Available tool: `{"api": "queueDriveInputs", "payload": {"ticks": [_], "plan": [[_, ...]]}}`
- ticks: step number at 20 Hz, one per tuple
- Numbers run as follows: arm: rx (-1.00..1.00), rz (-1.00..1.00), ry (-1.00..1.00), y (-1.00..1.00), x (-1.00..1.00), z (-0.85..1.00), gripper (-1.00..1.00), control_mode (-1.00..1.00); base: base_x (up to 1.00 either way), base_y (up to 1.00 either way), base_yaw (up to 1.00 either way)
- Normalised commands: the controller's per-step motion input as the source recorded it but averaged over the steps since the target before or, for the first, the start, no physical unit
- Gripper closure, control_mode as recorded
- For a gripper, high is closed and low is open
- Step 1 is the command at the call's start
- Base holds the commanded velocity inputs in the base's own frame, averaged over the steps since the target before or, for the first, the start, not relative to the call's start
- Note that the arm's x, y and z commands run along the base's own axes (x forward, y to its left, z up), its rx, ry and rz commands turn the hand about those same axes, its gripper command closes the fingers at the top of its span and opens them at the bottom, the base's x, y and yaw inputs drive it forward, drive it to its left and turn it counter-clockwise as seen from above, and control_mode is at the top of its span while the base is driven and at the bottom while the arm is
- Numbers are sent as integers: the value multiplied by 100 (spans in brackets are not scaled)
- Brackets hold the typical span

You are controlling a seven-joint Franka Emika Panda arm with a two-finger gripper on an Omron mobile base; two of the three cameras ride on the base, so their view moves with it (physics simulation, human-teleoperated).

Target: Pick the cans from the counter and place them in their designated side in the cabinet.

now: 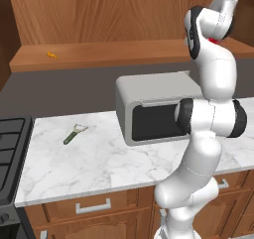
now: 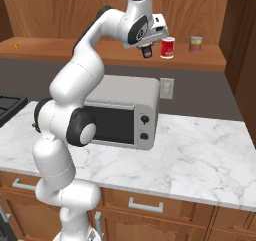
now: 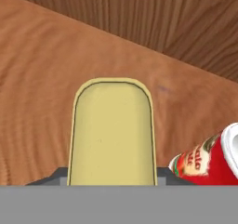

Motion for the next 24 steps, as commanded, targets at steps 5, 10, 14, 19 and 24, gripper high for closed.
{"api": "queueDriveInputs", "payload": {"ticks": [5,10,14,19,24], "plan": [[0,0,6,-4,15,-9,-100,-100,0,0,0],[0,0,3,-8,10,-1,-100,-100,0,0,0],[0,0,0,-18,0,0,-100,-100,0,0,0],[1,0,-2,-17,-6,0,-100,-100,0,0,0],[3,1,-6,-14,-36,0,-100,-100,0,0,0]]}}
